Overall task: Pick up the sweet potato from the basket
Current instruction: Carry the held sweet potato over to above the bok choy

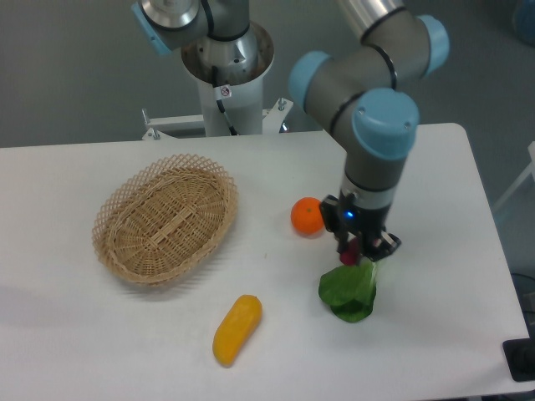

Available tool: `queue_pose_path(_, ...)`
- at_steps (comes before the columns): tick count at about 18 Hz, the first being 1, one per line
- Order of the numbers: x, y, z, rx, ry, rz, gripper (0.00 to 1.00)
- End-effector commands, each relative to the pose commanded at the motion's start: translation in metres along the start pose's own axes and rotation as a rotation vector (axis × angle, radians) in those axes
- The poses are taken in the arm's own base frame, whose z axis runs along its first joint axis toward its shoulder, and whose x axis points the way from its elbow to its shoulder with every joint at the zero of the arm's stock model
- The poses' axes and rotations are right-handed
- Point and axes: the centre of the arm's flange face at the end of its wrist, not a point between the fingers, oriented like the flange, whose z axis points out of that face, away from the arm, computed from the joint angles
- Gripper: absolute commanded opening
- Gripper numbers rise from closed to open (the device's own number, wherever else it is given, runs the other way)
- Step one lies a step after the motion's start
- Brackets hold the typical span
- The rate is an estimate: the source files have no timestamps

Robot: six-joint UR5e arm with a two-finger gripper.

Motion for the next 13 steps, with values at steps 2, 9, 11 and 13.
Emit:
queue_pose_path(2,-0.0046,-0.0001,0.0018,0.0,-0.002,0.0,0.3)
queue_pose_path(9,-0.0106,0.0003,0.0032,0.002,-0.006,-0.003,0.3)
queue_pose_path(11,-0.0112,0.0,0.0046,0.004,-0.004,-0.003,0.3)
queue_pose_path(13,-0.0121,0.0001,0.0032,0.001,-0.008,-0.003,0.3)
